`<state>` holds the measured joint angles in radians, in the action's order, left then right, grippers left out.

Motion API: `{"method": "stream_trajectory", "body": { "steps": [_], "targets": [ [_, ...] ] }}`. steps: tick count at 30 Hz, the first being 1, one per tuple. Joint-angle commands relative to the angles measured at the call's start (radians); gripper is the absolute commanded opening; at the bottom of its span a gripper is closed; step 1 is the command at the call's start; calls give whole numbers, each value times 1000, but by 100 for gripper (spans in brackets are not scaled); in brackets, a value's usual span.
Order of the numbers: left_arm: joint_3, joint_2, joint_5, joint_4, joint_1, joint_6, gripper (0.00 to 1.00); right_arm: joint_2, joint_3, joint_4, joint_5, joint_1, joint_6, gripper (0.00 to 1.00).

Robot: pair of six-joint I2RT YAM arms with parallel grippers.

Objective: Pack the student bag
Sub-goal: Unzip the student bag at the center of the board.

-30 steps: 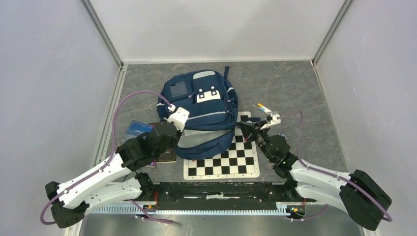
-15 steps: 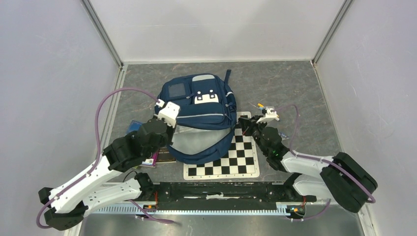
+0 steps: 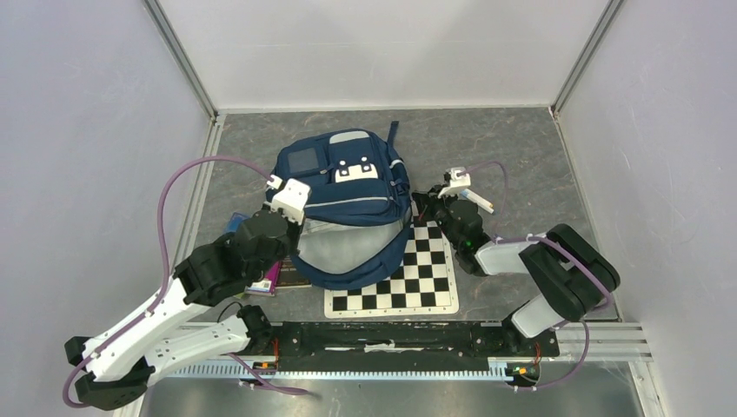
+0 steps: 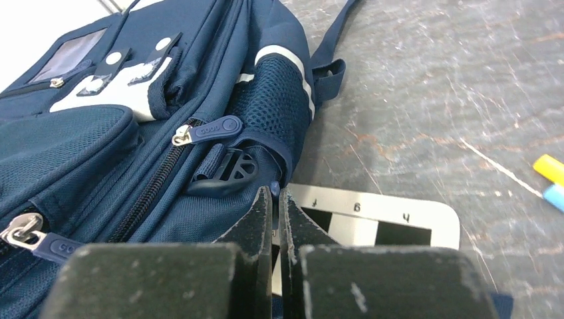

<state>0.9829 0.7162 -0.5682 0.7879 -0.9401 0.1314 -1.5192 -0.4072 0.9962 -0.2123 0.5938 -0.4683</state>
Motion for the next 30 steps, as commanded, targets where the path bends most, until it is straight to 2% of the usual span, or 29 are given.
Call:
{"method": "stream_trajectory", "body": {
  "steps": [1, 3, 7, 11, 20, 25, 30],
  "targets": [
    [66, -23, -98, -12, 15, -35, 2, -45, -88, 33, 63, -30, 152, 4],
    [53, -20, -102, -20, 17, -55, 2, -27, -90, 17, 86, -31, 179, 16],
    [26, 8, -76, -29, 31, -74, 2, 63, -47, 16, 168, -30, 254, 56],
    [-6, 18, -33, -77, 57, -78, 2, 180, 11, 17, 302, -29, 357, 83],
    [-13, 39, 26, -122, 126, -56, 2, 389, 152, 68, 569, 17, 581, 90],
    [-12, 37, 36, -125, 144, -59, 2, 423, 119, -40, 557, 151, 763, 93],
    [0, 40, 51, -121, 155, -55, 2, 331, 17, -136, 488, 264, 930, 98]
  ]
}}
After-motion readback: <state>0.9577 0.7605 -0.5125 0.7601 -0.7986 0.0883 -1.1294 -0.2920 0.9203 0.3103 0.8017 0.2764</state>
